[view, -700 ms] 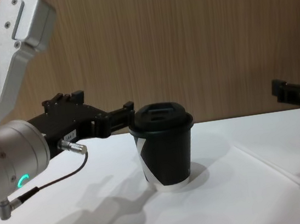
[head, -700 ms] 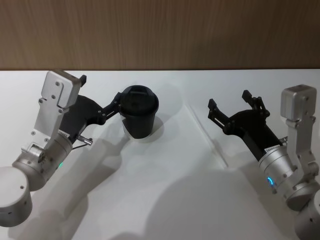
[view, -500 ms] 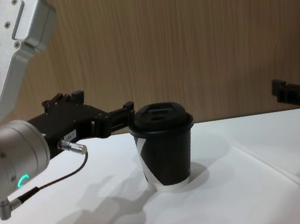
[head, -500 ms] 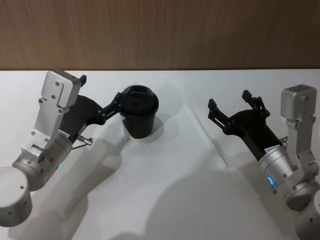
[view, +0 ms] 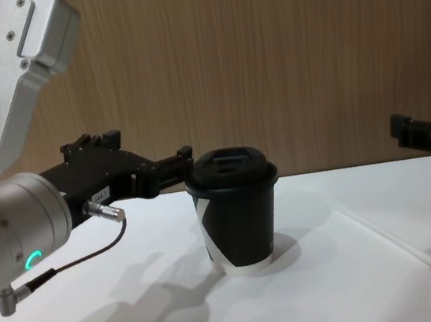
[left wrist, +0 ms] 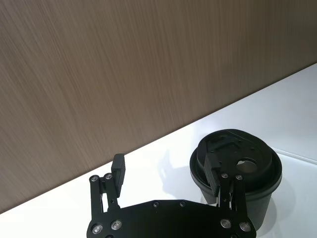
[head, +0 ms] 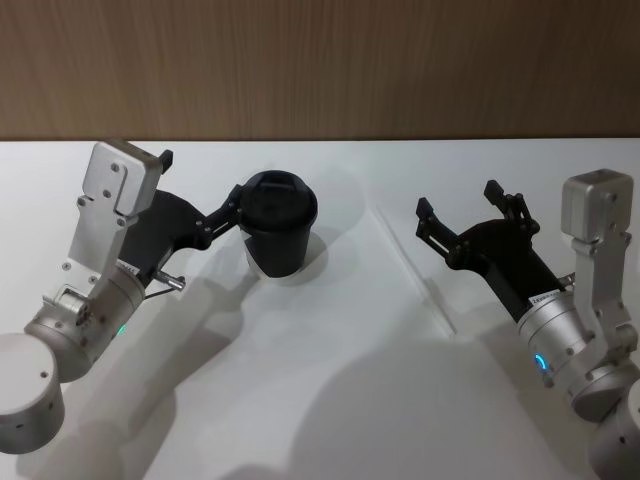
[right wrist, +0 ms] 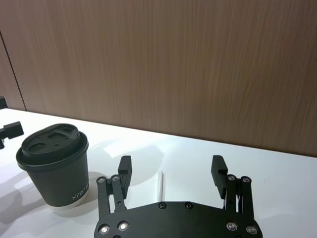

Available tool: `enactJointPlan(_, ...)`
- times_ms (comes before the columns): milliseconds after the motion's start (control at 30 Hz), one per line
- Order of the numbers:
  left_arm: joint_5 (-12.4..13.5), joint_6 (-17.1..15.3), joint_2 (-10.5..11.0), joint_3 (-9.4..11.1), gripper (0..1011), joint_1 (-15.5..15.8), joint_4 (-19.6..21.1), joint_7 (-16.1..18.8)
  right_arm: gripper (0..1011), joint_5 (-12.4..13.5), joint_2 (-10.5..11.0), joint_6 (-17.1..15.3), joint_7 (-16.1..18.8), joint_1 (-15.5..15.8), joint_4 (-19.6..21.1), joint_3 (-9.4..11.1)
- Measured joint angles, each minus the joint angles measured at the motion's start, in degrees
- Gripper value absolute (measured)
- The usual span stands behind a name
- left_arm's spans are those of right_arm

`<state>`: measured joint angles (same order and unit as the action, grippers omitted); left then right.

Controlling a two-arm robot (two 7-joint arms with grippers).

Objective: Pick up the straw with one hand, pass it to the other hand, and insert it into the cup.

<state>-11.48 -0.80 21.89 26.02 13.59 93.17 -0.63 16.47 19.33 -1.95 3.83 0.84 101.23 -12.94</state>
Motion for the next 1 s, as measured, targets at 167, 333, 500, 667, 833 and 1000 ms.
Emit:
enactJointPlan(167,0.0,0.0,0.0,0.0,1000,0.0,0.0,0.0,1001,0.0,0.0,0.0,0.0,0.0,0.0,0.0)
enactJointPlan(333,0.0,0.0,0.0,0.0,1000,0.0,0.0,0.0,1001,-0.4,0.5,-0.7,0.4,0.0,0.8,0.0)
enactJointPlan(500,0.0,0.0,0.0,0.0,1000,0.0,0.0,0.0,1001,-0.7,1.4,-2.5,1.0,0.3,2.4,0.1)
enactJointPlan(667,0.0,0.0,0.0,0.0,1000,0.0,0.0,0.0,1001,-0.9,2.4,-5.0,1.6,0.7,4.4,0.1)
enactJointPlan(833,0.0,0.0,0.0,0.0,1000,0.0,0.0,0.0,1001,-1.2,3.3,-8.5,1.8,1.3,6.6,0.0)
enactJointPlan(1000,0.0,0.0,0.0,0.0,1000,0.0,0.0,0.0,1001,-1.5,3.8,-11.9,1.8,2.1,8.4,-0.1)
